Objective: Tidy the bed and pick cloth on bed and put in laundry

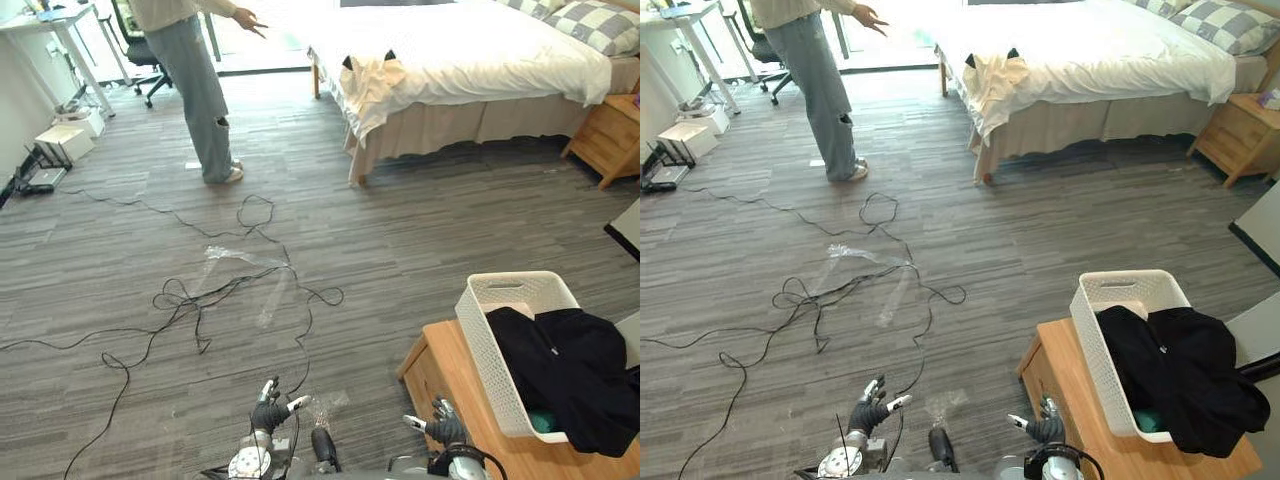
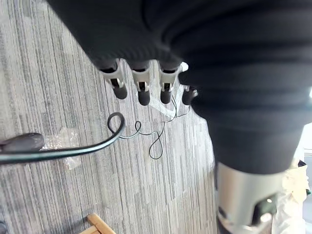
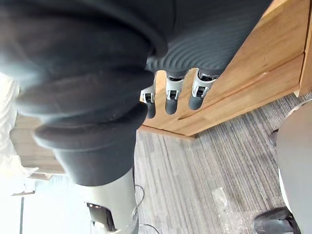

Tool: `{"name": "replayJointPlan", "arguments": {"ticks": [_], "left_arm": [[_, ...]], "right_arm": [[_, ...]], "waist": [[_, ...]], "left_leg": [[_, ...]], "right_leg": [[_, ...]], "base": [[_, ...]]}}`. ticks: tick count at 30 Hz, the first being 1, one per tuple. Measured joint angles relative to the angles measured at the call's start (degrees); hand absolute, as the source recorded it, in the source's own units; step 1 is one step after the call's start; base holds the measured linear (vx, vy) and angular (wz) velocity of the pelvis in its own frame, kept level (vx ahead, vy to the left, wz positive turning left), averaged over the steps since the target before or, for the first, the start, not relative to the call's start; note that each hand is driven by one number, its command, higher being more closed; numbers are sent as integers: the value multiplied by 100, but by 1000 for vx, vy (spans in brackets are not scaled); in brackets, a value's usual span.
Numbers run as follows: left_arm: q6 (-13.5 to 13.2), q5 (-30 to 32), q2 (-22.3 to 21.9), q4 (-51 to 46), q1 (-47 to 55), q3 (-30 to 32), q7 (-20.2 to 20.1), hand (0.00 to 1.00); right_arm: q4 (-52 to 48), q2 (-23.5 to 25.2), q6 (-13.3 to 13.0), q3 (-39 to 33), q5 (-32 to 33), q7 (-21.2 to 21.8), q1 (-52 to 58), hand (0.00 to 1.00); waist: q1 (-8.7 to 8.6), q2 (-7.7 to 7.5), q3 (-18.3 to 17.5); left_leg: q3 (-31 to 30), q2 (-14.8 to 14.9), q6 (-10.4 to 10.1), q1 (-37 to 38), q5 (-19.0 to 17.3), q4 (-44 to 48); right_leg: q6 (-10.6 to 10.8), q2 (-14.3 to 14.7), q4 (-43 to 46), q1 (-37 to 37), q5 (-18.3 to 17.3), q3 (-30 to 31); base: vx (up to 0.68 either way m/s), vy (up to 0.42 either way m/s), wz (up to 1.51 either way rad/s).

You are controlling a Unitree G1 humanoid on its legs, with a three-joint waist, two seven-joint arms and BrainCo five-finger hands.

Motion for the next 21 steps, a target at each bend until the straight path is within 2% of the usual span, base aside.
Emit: {"name": "replayJointPlan", "arguments": {"ticks": [2,3,4,5,6,7,8,9,11,12,13,14,15,16,17,18,19,20,21], "left_arm": [[0,-15,-25,-2,-20,-2,6,0],[9,-36,8,-5,-75,57,9,0],[-16,-64,60,-19,-115,104,11,0],[-29,-165,-17,-12,-28,76,66,0],[5,-186,10,18,-52,99,95,0],[8,-227,37,-20,-10,106,110,0],[2,-252,33,-55,9,108,105,0],[-9,-335,8,-153,-11,119,113,0],[-9,-403,-133,-173,-40,111,114,0],[-11,-418,-61,-262,-9,137,116,0],[-8,-455,-40,-336,-19,174,114,0],[-13,-479,-31,-419,10,175,114,0],[-11,-496,-30,-467,47,95,101,0],[-11,-492,-33,-487,48,51,93,0],[-9,-491,-63,-573,68,78,93,0],[-9,-491,-71,-639,103,102,95,0],[-9,-490,-78,-659,112,152,95,0],[-10,-491,-137,-657,149,300,94,0],[-14,-496,-212,-685,147,384,107,0]], "right_arm": [[-3,-51,0,8,14,-2,-64,0],[20,16,4,60,14,-4,-58,0],[24,80,-15,121,14,-7,-130,0],[-172,6,-34,297,12,1,-129,0],[-79,51,-50,357,8,8,-218,0],[-144,64,-48,502,10,14,-223,0],[-150,55,-77,537,9,14,-203,0],[-161,16,-128,535,9,-1,-213,0],[-232,-205,-123,554,12,-9,-223,0],[-373,-209,-120,547,15,-11,-245,0],[-400,-183,-119,536,16,-10,-278,0],[-397,-148,-116,546,17,-9,-337,0],[-400,-183,-120,529,20,-23,-463,0],[-401,-236,-127,531,21,-26,-547,0],[-389,-333,-127,560,20,-19,-747,0],[-384,-352,-129,586,21,-18,-816,0],[-324,-352,-140,618,20,-29,-915,0],[-218,-360,-140,677,20,-27,-950,0],[-191,-330,-141,707,15,-6,-953,0]], "waist": [[-9,88,6],[-91,-165,-24],[-40,-358,12],[174,124,26],[170,20,82],[130,77,124],[96,95,121],[106,55,136],[156,243,247],[144,249,336],[148,211,405],[170,134,458],[240,86,464],[263,89,464],[371,129,480],[423,137,478],[541,130,470],[643,31,437],[658,-70,432]], "left_leg": [[-2,-28,-37,-141,-80,0],[72,-198,-170,-285,-523,258],[19,-179,499,-530,-633,1194],[-516,817,300,-665,-1493,2605],[-509,741,243,-647,-1611,2711],[-348,739,100,-520,-1750,2572],[-321,755,92,-532,-1763,2569],[-257,765,79,-544,-1756,2601],[-228,906,-25,-558,-1701,2812],[-131,1146,-454,-867,-1600,3637],[-22,1323,-656,-1212,-1549,4241],[-26,1347,-709,-1432,-1609,4409],[-155,1140,-563,-1637,-1672,3876],[-179,1059,-533,-1750,-1646,3557],[-325,986,-491,-2002,-1456,2839],[-408,980,-491,-2067,-1329,2543],[-533,960,-318,-2093,-836,2352],[-603,775,-73,-2084,-734,2496],[-574,719,77,-2091,-828,2651]], "right_leg": [[-2,6,23,-78,0,-6],[-82,-323,-79,-218,-19,86],[24,-570,64,-339,26,54],[173,-207,629,-606,-43,67],[194,-254,699,-544,-70,160],[194,-236,778,-535,-177,249],[209,-194,834,-514,-205,194],[134,-98,829,-421,-358,129],[80,-23,748,-327,-429,62],[24,-66,659,-255,-477,11],[5,-33,567,-172,-480,-15],[-1,-52,468,-80,-476,-3],[-4,-156,286,-3,-474,30],[-4,-178,145,40,-473,52],[-8,-172,-136,132,-470,152],[-5,-161,-211,143,-470,224],[20,-157,-338,160,-487,408],[105,-281,-360,185,-557,570],[229,-365,-138,200,-614,681]], "base": [[19,95,30],[50,144,25],[48,79,-49],[22,-11,-68],[70,-15,-78],[69,35,-1],[136,-32,10],[108,-91,21],[180,-115,22],[152,-88,32],[91,-83,27],[92,-30,1],[121,-17,-8],[265,59,-24],[247,98,-35],[340,174,-61],[346,193,-75],[464,191,-74],[537,142,-47]]}}
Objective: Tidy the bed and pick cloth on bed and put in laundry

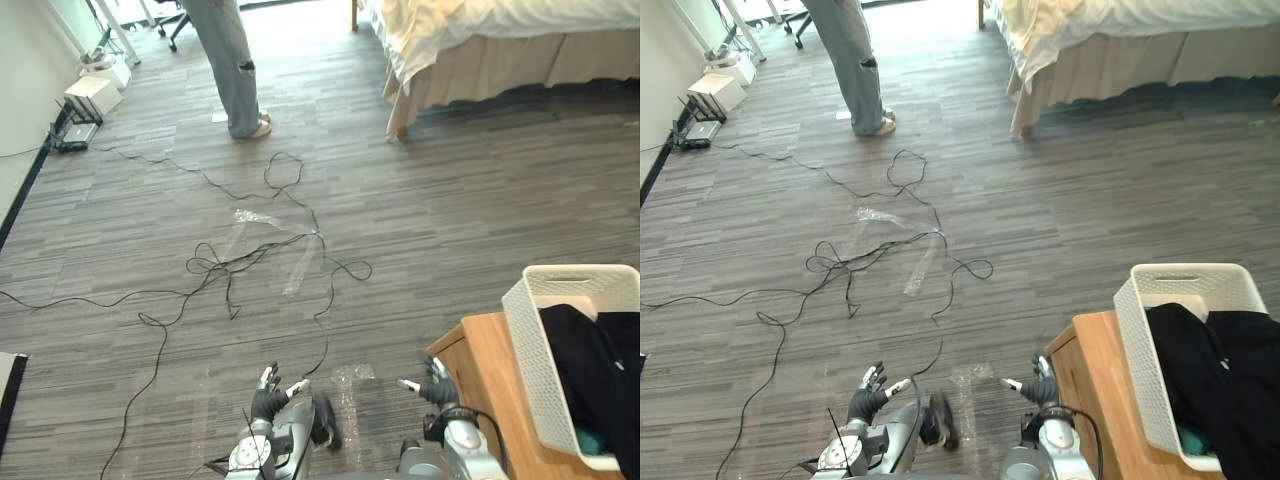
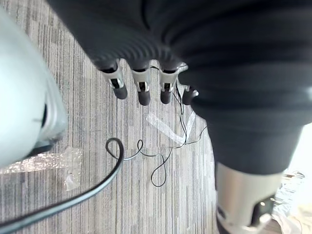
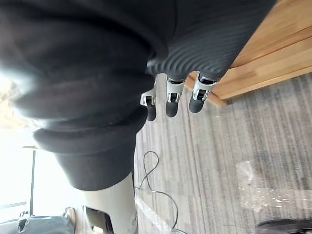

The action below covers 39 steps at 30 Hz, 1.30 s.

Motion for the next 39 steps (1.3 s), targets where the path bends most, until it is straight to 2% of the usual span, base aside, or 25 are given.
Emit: {"name": "replayJointPlan", "arguments": {"ticks": [1,2,4,5,7,8,10,12,14,15,17,18,19,20,21,22,23,25,28,30,33,35,36,37,39], "left_arm": [[5,0,-11,17,-64,169,4,0],[4,0,-10,45,-80,212,12,0],[29,-5,91,186,-90,226,19,0],[39,-13,203,238,-38,149,68,0],[39,-21,224,243,4,96,122,0],[31,-21,236,246,5,91,127,0],[36,-19,328,331,-128,-68,121,0],[37,0,310,418,-361,-228,111,0],[33,18,335,484,-514,-268,101,0],[33,50,366,509,-520,-260,104,0],[33,110,482,527,-371,-191,98,0],[47,128,430,714,-333,-60,80,0],[47,159,375,787,-338,29,52,0],[46,164,339,800,-347,134,36,0],[48,166,288,833,-365,234,6,0],[32,154,204,814,-367,395,3,0],[30,111,215,802,-350,474,-15,0],[21,92,217,660,-211,560,-17,0],[9,7,203,395,5,587,-11,0],[12,-12,176,293,53,584,-12,0],[19,-3,54,146,131,580,-18,0],[41,12,52,97,246,582,-23,0],[57,53,80,100,250,582,-24,0],[51,62,153,94,210,580,-27,0],[41,111,334,114,105,541,-87,0]], "right_arm": [[7,88,-1,65,-2,10,65,0],[22,154,0,61,-1,12,94,0],[36,318,-2,60,-1,24,250,0],[-12,355,-2,123,-1,31,465,0],[-188,321,-16,181,0,43,642,0],[-322,332,-73,181,1,46,735,0],[-485,330,-88,177,9,56,749,0],[-692,263,-117,173,9,108,616,0],[-692,250,-111,194,9,129,541,0],[-690,225,-102,330,9,145,529,0],[-740,248,-97,555,1,171,613,0],[-794,196,-111,494,-3,232,627,0],[-799,211,-114,380,-2,261,571,0],[-775,182,-102,368,-2,266,511,0],[-769,138,-96,381,5,273,486,0],[-746,99,-94,409,24,269,484,0],[-712,95,-96,385,128,245,485,0],[-734,96,-116,298,251,230,473,0],[-735,-8,-144,244,299,252,353,0],[-729,-82,-138,128,307,266,347,0],[-729,-171,-124,-67,429,257,471,0],[-704,-161,-108,-222,451,239,587,0],[-656,-85,-105,-278,454,246,655,0],[-572,23,-106,-328,453,262,676,0],[-493,198,-105,-386,442,265,714,0]], "waist": [[-19,-95,-5],[-13,-149,6],[-94,-248,44],[-194,-281,62],[-245,-202,68],[-366,-154,59],[-585,-77,111],[-737,158,245],[-718,186,261],[-721,154,255],[-750,96,158],[-750,330,24],[-721,569,24],[-700,672,59],[-678,754,104],[-632,817,155],[-523,719,258],[-380,501,297],[-269,390,298],[-190,299,353],[-165,371,298],[-47,423,179],[-27,178,43],[-50,-40,25],[-183,-276,45]], "left_leg": [[76,-39,294,39,-193,228],[117,-70,369,129,-319,280],[167,-204,352,707,-572,134],[159,-318,325,1559,-714,-300],[122,-341,305,2069,-739,-638],[51,-340,278,2442,-760,-953],[-95,-293,213,2873,-793,-1301],[-240,37,-143,3368,-988,-1469],[-284,170,-380,3660,-1112,-1494],[-287,198,-618,3934,-1246,-1563],[-296,275,-944,4528,-1393,-1554],[-247,579,-1292,4664,-1260,-1302],[-188,916,-1533,4418,-797,-395],[-181,1072,-1405,4156,-357,281],[-177,1286,-1090,3685,781,1290],[-198,1659,-861,3002,1106,2822],[-177,1845,-566,2411,414,4258],[-49,1709,-438,1852,-108,4577],[-154,1284,-494,732,-508,3484],[-191,825,-504,230,-480,1619],[-204,523,-684,-1,61,-674],[-306,462,-195,-13,708,-692],[-329,244,204,82,1052,-624],[-206,66,366,332,968,-611],[-149,-186,482,892,602,-628]], "right_leg": [[218,-9,890,-211,-150,197],[283,-40,1369,-354,-182,246],[745,-81,2949,-785,237,564],[813,-25,4562,-1173,468,587],[442,-19,5182,-1467,366,224],[59,-36,5372,-1833,187,-263],[-342,-62,5082,-2477,-76,-915],[-512,89,3108,-3021,57,-1643],[-362,150,1287,-3158,730,-1910],[-492,130,683,-3390,1009,-2044],[-1108,391,439,-3434,1422,-2249],[-1753,632,777,-3475,2434,-2118],[-1708,825,1158,-3452,2486,-2148],[-1653,944,1244,-3366,2257,-2108],[-1673,1129,1158,-3127,2045,-2008],[-1664,1427,846,-2595,1913,-1865],[-1706,1711,453,-1757,1740,-1496],[-1739,1812,13,-849,1538,-996],[-1557,1807,-431,-27,1230,-360],[-1359,1639,-717,542,974,-72],[-944,1551,-948,1226,526,-2],[-777,1471,-651,1537,-27,145],[-501,1175,150,1288,-340,159],[-336,910,1581,787,-353,107],[256,503,3945,-104,270,64]], "base": [[478,81,-24],[515,85,-20],[545,80,-17],[549,52,-10],[475,35,-11],[548,3,16],[637,-70,43],[600,-136,49],[612,-205,39],[926,-341,37],[890,-337,13],[987,-392,-26],[970,-413,-46],[918,-417,-68],[867,-377,-79],[1012,-380,-119],[942,-289,-118],[804,-186,-122],[724,-33,-113],[719,78,-71],[718,190,-37],[760,281,-64],[778,280,-41],[771,279,-26],[742,262,-1]]}}
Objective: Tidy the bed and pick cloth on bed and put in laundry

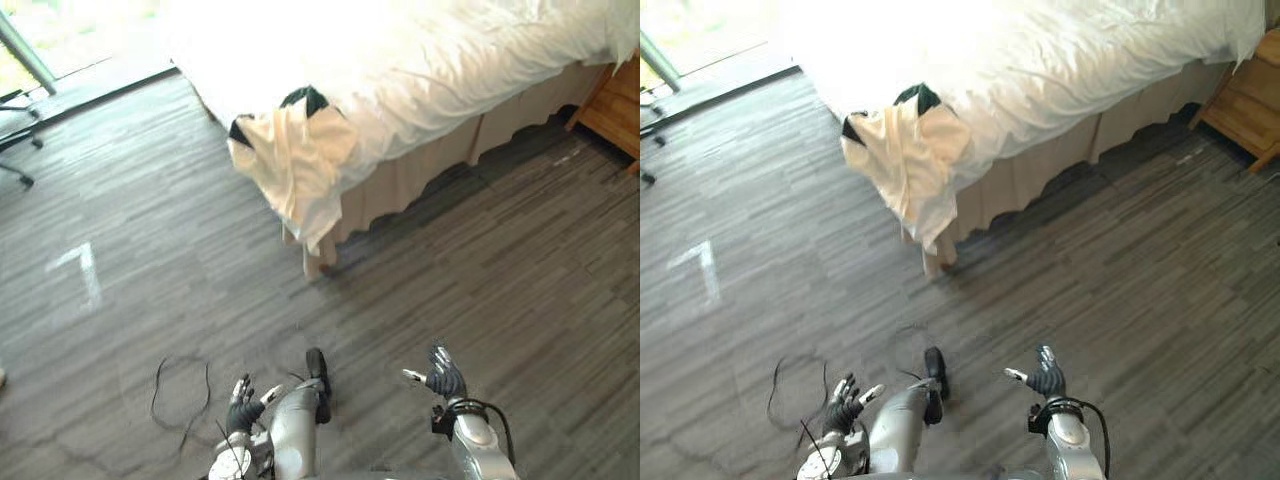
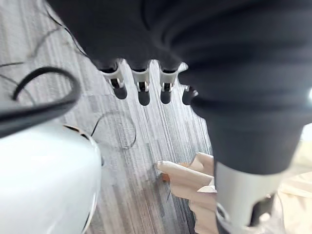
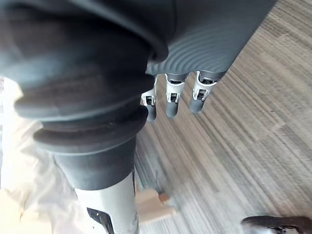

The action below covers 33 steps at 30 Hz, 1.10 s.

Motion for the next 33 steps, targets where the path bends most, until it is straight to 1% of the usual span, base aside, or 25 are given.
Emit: {"name": "replayJointPlan", "arguments": {"ticks": [1,3,4,5,6,7,8,9,10,11,12,13,14,15,17,19,20,21,22,24,26,28,29,31,33], "left_arm": [[3,2,40,3,-21,-21,-15,0],[-11,1,57,-41,-25,-16,-16,0],[-28,1,89,-119,-25,-15,-20,0],[-32,1,104,-154,-27,-14,-24,0],[-42,1,112,-197,-34,-15,-35,0],[-39,3,112,-178,-60,-48,-38,0],[-39,3,112,-169,-90,-62,-37,0],[-39,7,142,-116,-193,-102,-24,0],[-39,15,195,-63,-260,-140,-15,0],[-43,74,230,-67,-170,-134,-22,0],[-45,113,239,3,-139,-78,-10,0],[-28,125,102,63,-113,13,4,0],[-56,128,-71,45,-16,65,14,0],[-87,130,-214,49,10,66,41,0],[-121,130,-358,79,5,89,87,0],[-146,126,-394,189,-49,81,86,0],[-151,119,-365,320,-177,81,92,0],[-151,108,-352,362,-222,77,95,0],[-152,108,-356,390,-235,62,97,0],[-185,111,-340,480,-224,3,91,0],[-196,121,-275,665,-230,-38,78,0],[-187,126,-231,688,-200,-74,70,0],[-171,127,-220,699,-189,-135,53,0],[-169,165,-160,748,-110,-195,-65,0],[-163,173,-84,893,-111,-222,-77,0]], "right_arm": [[14,42,4,-18,-9,-7,4,0],[-112,48,0,15,-15,-8,30,0],[-287,61,-7,63,-15,-8,69,0],[-382,75,-7,80,-18,-7,93,0],[-647,93,-2,117,-35,-3,137,0],[-1003,109,-1,114,-75,-17,271,0],[-1186,115,0,108,-117,-27,341,0],[-1581,141,3,83,-251,-67,473,0],[-2029,188,1,76,-350,-156,617,0],[-2362,277,3,138,-591,-238,715,0],[-2524,262,0,188,-718,-272,767,0],[-2652,170,0,209,-819,-277,698,0],[-3086,58,-9,210,-966,-304,620,0],[-3607,-4,-63,200,-1129,-410,565,0],[-4252,-52,-178,38,-1359,-564,505,0],[-4835,-138,-257,-97,-1698,-747,496,0],[-5204,-265,-341,-100,-1942,-901,434,0],[-5314,-291,-361,-85,-2065,-948,417,0],[-5487,-394,-382,-17,-2326,-995,370,0],[-5673,-598,-392,199,-2546,-992,323,0],[-5680,-763,-400,505,-2722,-933,48,0],[-5506,-867,-409,733,-2740,-846,-334,0],[-5341,-935,-408,821,-2736,-764,-524,0],[-4733,-1026,-397,1128,-2707,-594,-993,0],[-4156,-1064,-386,1341,-2668,-455,-1398,0]], "waist": [[-141,12,9],[-215,132,22],[-239,203,36],[-265,236,48],[-330,226,36],[-345,247,8],[-353,232,-21],[-357,171,-61],[-374,133,-82],[-369,-39,-180],[-358,-33,-218],[-290,163,-262],[-277,318,-336],[-251,515,-379],[-255,558,-392],[-323,540,-391],[-330,491,-383],[-334,470,-383],[-351,479,-390],[-377,537,-449],[-408,555,-546],[-382,496,-578],[-340,474,-589],[-152,417,-719],[-129,357,-782]], "left_leg": [[-6,-79,24,473,-183,-93],[2,-90,8,1187,-234,-438],[-56,-86,-3,1491,-241,-605],[-107,-86,-37,1593,-261,-658],[-305,-86,-168,1722,-341,-679],[-531,-86,-344,1783,-450,-679],[-629,-87,-428,1787,-501,-673],[-840,-103,-628,1796,-625,-653],[-942,-122,-866,1868,-785,-642],[-995,-203,-1059,2019,-941,-636],[-1009,-199,-1091,2098,-1032,-621],[-986,-20,-1065,2115,-1111,-576],[-967,244,-1106,2046,-1156,-479],[-952,395,-1107,2067,-1156,-502],[-948,539,-1156,2065,-1119,-536],[-700,609,-1152,2021,-1107,-480],[-27,629,-1144,1869,-1102,-243],[294,636,-1134,1818,-1095,-131],[885,669,-1127,1834,-1089,-59],[1209,640,-1127,1943,-1089,-288],[1147,581,-1119,2019,-1084,-673],[1062,554,-1072,2032,-1054,-824],[1049,543,-1070,2060,-1052,-856],[1051,510,-1073,2059,-1037,-852],[1039,451,-1059,1987,-986,-841]], "right_leg": [[-122,-188,958,-389,-53,-157],[-348,-351,1106,-797,-161,-532],[-404,-391,739,-1077,-223,-773],[-437,-377,464,-1205,-247,-844],[-456,-315,-312,-1403,-268,-871],[-454,-158,-1376,-1557,-236,-586],[-409,-68,-1903,-1596,-173,-344],[-333,65,-2807,-1628,134,158],[-291,48,-3391,-1623,691,520],[-374,-43,-3622,-1607,1630,611],[-355,-77,-3496,-1576,1454,550],[-406,83,-3469,-1549,1457,471],[-448,244,-3690,-1411,1472,349],[-490,360,-3954,-1223,1493,250],[-582,450,-4188,-1036,1505,65],[-589,437,-4335,-897,1493,-157],[-589,330,-4349,-860,1451,-311],[-575,273,-4353,-834,1429,-364],[-569,194,-4429,-709,1426,-517],[-548,136,-4637,-471,1439,-690],[-514,140,-4793,-378,1464,-937],[-497,134,-4888,-331,1529,-1107],[-484,125,-4949,-253,1550,-1180],[-459,93,-5117,-131,1639,-1245],[-454,42,-5278,-74,1735,-1352]], "base": [[711,223,13],[654,168,5],[629,125,7],[494,61,39],[465,-56,65],[464,-93,76],[547,-155,98],[445,-175,124],[529,-249,145],[449,-256,110],[366,-248,49],[347,-242,20],[456,-296,17],[413,-262,30],[269,-159,38],[153,-38,52],[81,33,48],[68,46,54],[33,34,39],[36,53,56],[26,26,60],[2,0,41],[-19,4,30],[-35,12,22],[-34,-5,25]]}}
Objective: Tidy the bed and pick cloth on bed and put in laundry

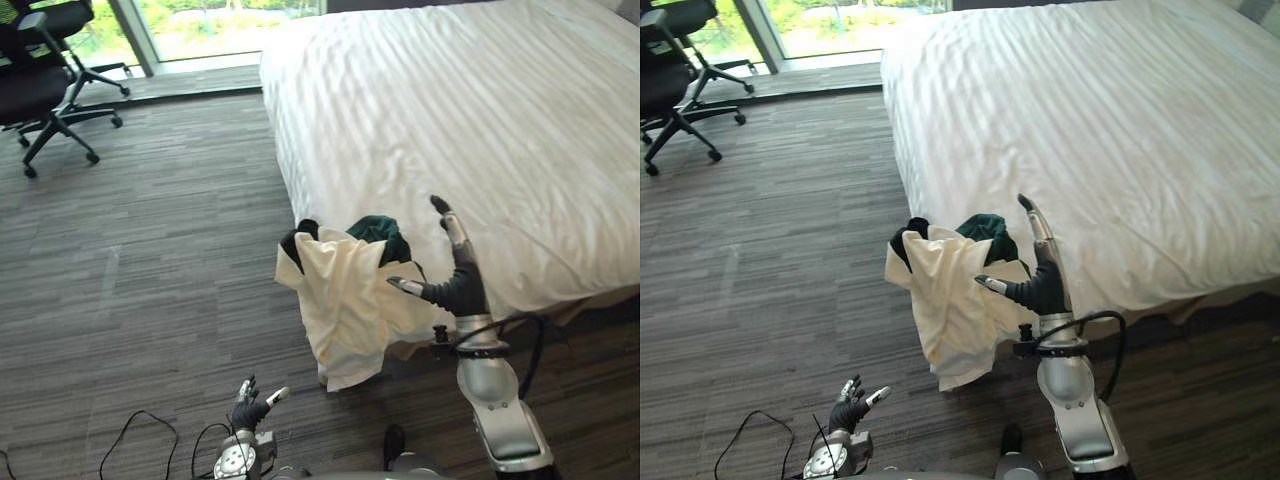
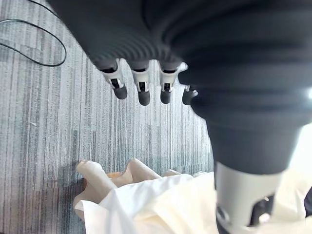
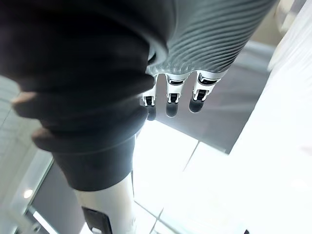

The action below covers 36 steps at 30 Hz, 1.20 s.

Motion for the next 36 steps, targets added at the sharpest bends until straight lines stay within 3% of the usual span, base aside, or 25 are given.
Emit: {"name": "replayJointPlan", "arguments": {"ticks": [7,10,15,24,25,31,36], "left_arm": [[1,-5,195,76,-54,-11,-93,0],[-16,-18,199,64,-164,-11,-100,0],[-65,-64,236,-14,-263,-5,-101,0],[-145,-69,281,-185,-584,-16,-93,0],[-148,-70,288,-185,-643,-16,-88,0],[-248,-71,294,-196,-765,-36,-84,0],[-247,-67,291,-176,-912,-37,-81,0]], "right_arm": [[1550,-509,311,-17,173,80,-941,0],[2073,-845,436,-77,111,45,-1435,0],[2479,-997,520,-325,-311,-69,-1826,0],[3385,-1376,682,-311,-1173,-125,-2396,0],[3400,-1369,673,-298,-1325,-177,-2422,100],[3809,-975,789,-341,-2072,-295,-2762,100],[4303,-644,813,-553,-2088,-298,-3104,100]], "waist": [[93,5,4],[140,44,64],[286,98,410],[262,329,1096],[261,346,1170],[234,370,1241],[249,377,1273]], "left_leg": [[-200,-100,69,-335,205,-4],[-322,-148,73,-707,449,-17],[-387,-173,133,-953,539,-100],[-301,-208,219,-1472,595,-106],[-291,-213,241,-1481,609,-105],[-290,-234,264,-1615,624,-108],[-301,-237,319,-1561,751,-226]], "right_leg": [[-33,-151,1,-73,71,-446],[-119,-217,2,-334,272,-610],[-117,-231,5,-537,302,-710],[-122,-298,190,-1188,306,-579],[-155,-298,192,-1219,332,-523],[-170,-315,252,-1412,351,-446],[-184,-301,252,-1384,362,-477]], "base": [[-54,-16,34],[-72,-18,38],[-58,-6,17],[-99,-10,-3],[-113,-4,-11],[-101,4,-4],[-86,-3,3]]}}
